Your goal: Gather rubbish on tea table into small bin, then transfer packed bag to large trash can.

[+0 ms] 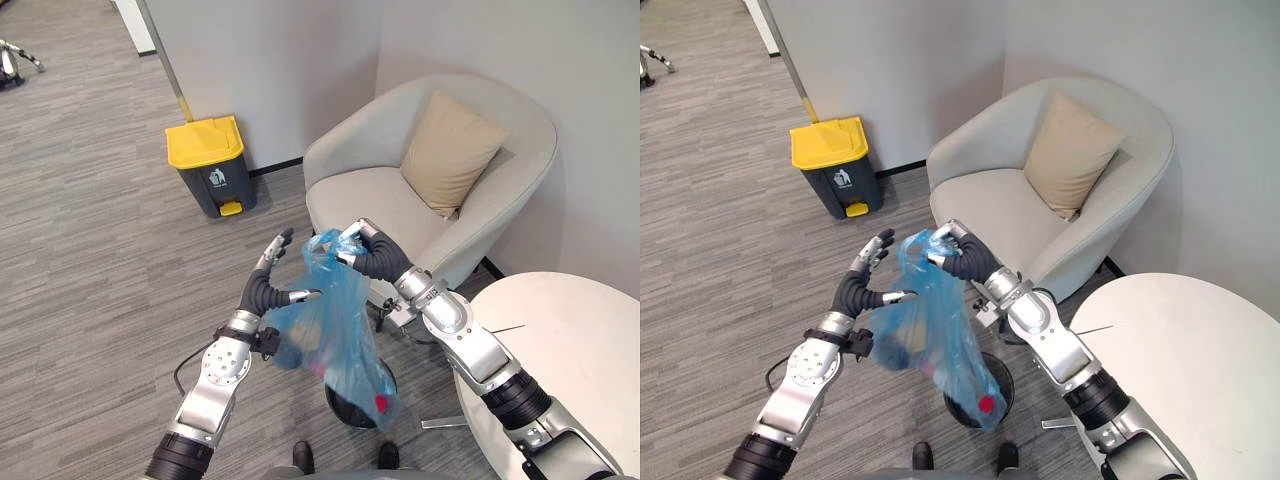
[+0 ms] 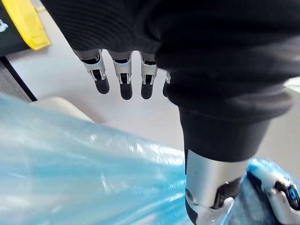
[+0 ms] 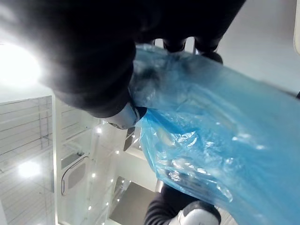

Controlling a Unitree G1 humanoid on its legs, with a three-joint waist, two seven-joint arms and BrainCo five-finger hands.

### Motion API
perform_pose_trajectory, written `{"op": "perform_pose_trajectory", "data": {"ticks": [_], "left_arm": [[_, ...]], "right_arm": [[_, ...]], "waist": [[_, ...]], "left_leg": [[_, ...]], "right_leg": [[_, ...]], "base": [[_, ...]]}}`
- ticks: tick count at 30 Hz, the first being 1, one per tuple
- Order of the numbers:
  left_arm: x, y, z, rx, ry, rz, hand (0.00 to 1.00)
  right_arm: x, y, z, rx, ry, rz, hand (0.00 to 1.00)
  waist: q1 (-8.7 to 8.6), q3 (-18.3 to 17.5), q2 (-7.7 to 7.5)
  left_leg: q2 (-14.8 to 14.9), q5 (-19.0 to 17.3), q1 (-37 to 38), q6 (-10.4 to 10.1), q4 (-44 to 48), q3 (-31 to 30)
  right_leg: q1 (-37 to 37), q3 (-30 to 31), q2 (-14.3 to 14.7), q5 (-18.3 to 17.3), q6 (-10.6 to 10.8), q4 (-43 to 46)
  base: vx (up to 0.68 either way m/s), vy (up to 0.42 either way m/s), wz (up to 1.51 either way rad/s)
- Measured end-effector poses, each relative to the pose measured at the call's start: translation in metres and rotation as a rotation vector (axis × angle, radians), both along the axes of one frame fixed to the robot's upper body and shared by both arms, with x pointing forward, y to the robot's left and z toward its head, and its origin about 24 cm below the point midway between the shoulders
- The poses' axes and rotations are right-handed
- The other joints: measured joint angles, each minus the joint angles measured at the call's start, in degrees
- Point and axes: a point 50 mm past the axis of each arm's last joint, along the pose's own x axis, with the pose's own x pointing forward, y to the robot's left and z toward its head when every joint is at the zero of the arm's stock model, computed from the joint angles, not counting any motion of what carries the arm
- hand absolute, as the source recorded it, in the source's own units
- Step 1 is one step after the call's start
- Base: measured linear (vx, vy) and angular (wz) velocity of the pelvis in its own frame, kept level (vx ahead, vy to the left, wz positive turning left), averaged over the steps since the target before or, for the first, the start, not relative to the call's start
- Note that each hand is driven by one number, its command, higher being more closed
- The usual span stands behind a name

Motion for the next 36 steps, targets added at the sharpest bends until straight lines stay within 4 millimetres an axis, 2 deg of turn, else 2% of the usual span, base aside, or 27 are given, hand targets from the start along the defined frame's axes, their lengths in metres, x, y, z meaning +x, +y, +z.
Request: {"op": "perform_pose_trajectory", "data": {"ticks": [4, 8, 15, 22, 31, 36], "left_arm": [[0.004, -0.014, 0.008, 0.037, -0.036, -0.099, 0.0], [0.002, -0.028, 0.005, 0.09, -0.037, -0.182, 0.0], [0.007, -0.032, -0.003, 0.133, -0.007, -0.195, 0.0], [0.008, -0.043, -0.001, 0.139, -0.028, -0.248, 0.0], [0.009, -0.046, -0.022, 0.21, 0.028, -0.239, 0.0], [0.007, -0.051, -0.04, 0.292, 0.082, -0.255, 0.0]], "right_arm": [[-0.001, 0.009, -0.002, 0.0, 0.035, 0.074, 1.0], [-0.005, 0.025, -0.004, -0.006, 0.06, 0.163, 1.0], [-0.009, 0.039, -0.005, 0.035, 0.104, 0.228, 1.0], [-0.01, 0.055, 0.009, 0.105, 0.113, 0.31, 1.0], [-0.013, 0.062, 0.01, 0.128, 0.132, 0.339, 1.0], [-0.009, 0.061, 0.003, 0.107, 0.166, 0.319, 1.0]], "waist": [[-0.02, -0.11, -0.08], [-0.07, -0.48, -0.29], [0.09, -2.19, -1.27], [0.13, -2.4, -1.6], [0.12, -2.55, -1.84], [0.13, -2.54, -1.84]], "left_leg": [[0.11, 0.25, 0.03, -0.11, -0.25, -0.23], [0.2, 0.36, 0.0, -0.27, -0.26, -0.55], [0.38, 0.53, -0.33, -0.47, 0.09, -0.92], [0.91, 0.62, -0.33, -0.59, 0.09, -0.92], [1.25, 0.77, -0.38, -0.87, 0.09, -0.95], [1.22, 0.77, -0.6, -0.87, 0.09, -1.08]], "right_leg": [[0.09, -0.03, 0.03, 0.04, -0.04, 0.0], [0.28, -0.11, 0.13, 0.16, -0.17, -0.22], [0.75, -0.28, 0.49, 0.95, -0.61, -1.52], [0.98, -0.19, 0.83, 1.37, -0.7, -2.07], [0.99, -0.06, 1.46, 1.47, -0.86, -2.33], [0.92, -0.12, 1.45, 1.47, -0.86, -2.44]], "base": [[-0.02, 0.004, 0.02], [-0.01, 0.001, 0.02], [0.0, 0.0, 0.0], [0.0, 0.0, 0.0], [0.0, 0.0, 0.0], [0.0, 0.0, 0.0]]}}
